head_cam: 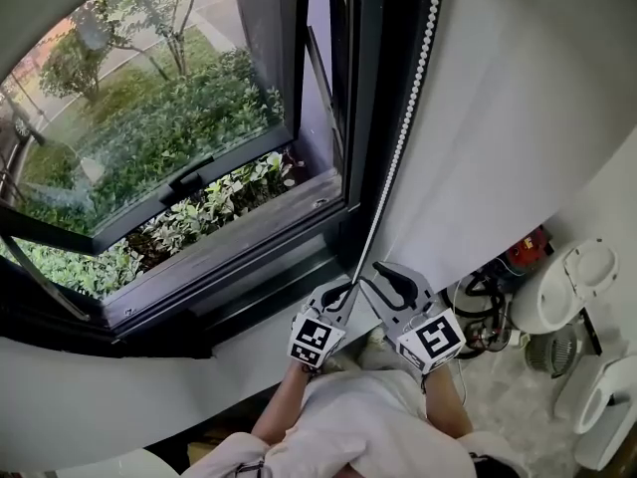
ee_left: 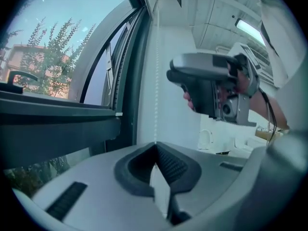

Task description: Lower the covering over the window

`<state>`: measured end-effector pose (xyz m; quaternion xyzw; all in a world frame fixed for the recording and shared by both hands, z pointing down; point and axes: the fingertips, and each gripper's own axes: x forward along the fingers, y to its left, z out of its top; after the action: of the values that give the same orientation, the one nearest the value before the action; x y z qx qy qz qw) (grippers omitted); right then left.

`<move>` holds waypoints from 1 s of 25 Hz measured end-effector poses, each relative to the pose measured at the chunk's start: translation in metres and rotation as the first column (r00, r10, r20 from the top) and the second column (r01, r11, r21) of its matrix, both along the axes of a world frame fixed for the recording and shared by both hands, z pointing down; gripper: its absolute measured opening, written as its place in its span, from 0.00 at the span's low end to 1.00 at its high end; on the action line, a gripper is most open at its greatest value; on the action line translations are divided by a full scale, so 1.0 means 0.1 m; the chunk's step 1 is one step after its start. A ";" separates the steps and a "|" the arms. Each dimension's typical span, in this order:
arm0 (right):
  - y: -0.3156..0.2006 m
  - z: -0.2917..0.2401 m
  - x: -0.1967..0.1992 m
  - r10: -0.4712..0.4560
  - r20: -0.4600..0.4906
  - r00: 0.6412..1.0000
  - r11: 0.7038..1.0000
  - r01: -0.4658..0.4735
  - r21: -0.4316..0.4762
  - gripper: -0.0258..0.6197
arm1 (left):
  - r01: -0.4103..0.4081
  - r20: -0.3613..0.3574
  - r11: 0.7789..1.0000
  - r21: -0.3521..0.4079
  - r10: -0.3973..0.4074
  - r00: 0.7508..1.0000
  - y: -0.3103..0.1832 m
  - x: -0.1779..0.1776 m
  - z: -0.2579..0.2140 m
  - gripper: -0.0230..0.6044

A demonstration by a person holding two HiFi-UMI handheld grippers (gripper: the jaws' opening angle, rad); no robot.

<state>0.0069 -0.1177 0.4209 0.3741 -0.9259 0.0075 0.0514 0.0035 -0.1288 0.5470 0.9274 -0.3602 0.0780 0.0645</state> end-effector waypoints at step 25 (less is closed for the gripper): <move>-0.29 -0.51 -0.12 0.045 0.099 0.994 0.993 -0.056 0.105 0.04 | -0.006 0.001 0.999 -0.050 0.006 1.000 0.07 0.02 0.33 0.06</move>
<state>-0.0055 -0.1469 0.3697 0.3989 -0.9166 -0.0233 -0.0137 0.0052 -0.1221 0.5798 0.9266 -0.3552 0.0877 0.0874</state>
